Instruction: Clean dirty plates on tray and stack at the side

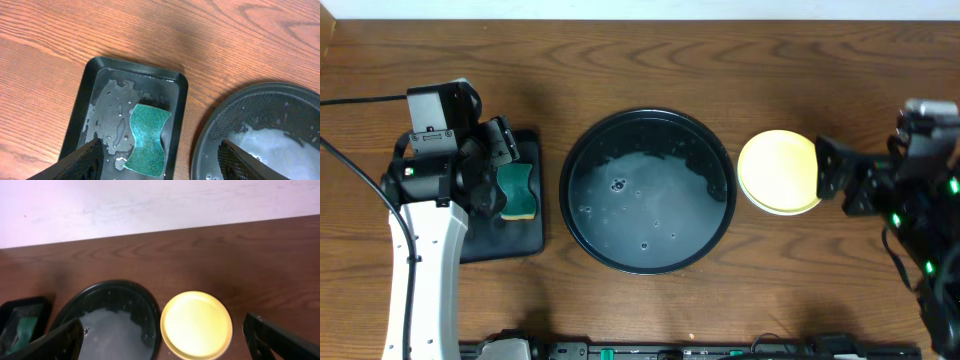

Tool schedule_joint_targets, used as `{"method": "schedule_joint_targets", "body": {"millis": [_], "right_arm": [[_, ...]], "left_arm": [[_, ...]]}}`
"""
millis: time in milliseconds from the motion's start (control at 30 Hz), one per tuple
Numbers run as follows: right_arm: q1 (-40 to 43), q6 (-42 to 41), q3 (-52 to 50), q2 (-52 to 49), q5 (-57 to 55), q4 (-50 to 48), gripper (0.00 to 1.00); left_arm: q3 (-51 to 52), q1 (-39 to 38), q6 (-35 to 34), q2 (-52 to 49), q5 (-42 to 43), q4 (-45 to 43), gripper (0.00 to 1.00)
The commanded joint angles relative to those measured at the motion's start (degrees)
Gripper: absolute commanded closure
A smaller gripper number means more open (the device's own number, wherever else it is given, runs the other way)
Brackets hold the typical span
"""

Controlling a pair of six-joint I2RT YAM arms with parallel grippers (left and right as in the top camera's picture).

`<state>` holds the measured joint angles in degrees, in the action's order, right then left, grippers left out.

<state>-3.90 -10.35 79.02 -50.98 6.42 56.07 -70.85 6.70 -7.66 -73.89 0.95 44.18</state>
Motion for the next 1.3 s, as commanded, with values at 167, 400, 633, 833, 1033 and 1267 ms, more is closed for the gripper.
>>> {"method": "schedule_joint_targets", "body": {"millis": [167, 400, 633, 833, 1033, 1267], "right_arm": [[0.17, 3.45, 0.57, 4.39, -2.08, 6.49, 0.01], [0.55, 4.87, -2.69, 4.7, -2.08, 4.52, 0.01], [2.56, 4.85, -22.86, 13.73, -0.87, -14.19, 0.01], [2.73, 4.85, -45.97, 25.73, -1.01, -32.59, 0.01], [2.69, 2.6, -65.29, 36.92, -0.96, -46.77, 0.01], [2.01, 0.55, -77.72, 47.1, -1.03, -53.13, 0.01]], "left_arm": [[-0.22, 0.24, -0.07, -0.22, 0.07, 0.13, 0.26], [-0.22, 0.24, -0.07, -0.22, 0.07, 0.13, 0.26], [-0.22, 0.24, -0.07, -0.22, 0.07, 0.13, 0.26], [-0.22, 0.24, -0.07, -0.22, 0.07, 0.13, 0.26], [-0.22, 0.24, -0.07, -0.22, 0.07, 0.13, 0.26], [-0.22, 0.24, -0.07, -0.22, 0.07, 0.13, 0.25]]}}
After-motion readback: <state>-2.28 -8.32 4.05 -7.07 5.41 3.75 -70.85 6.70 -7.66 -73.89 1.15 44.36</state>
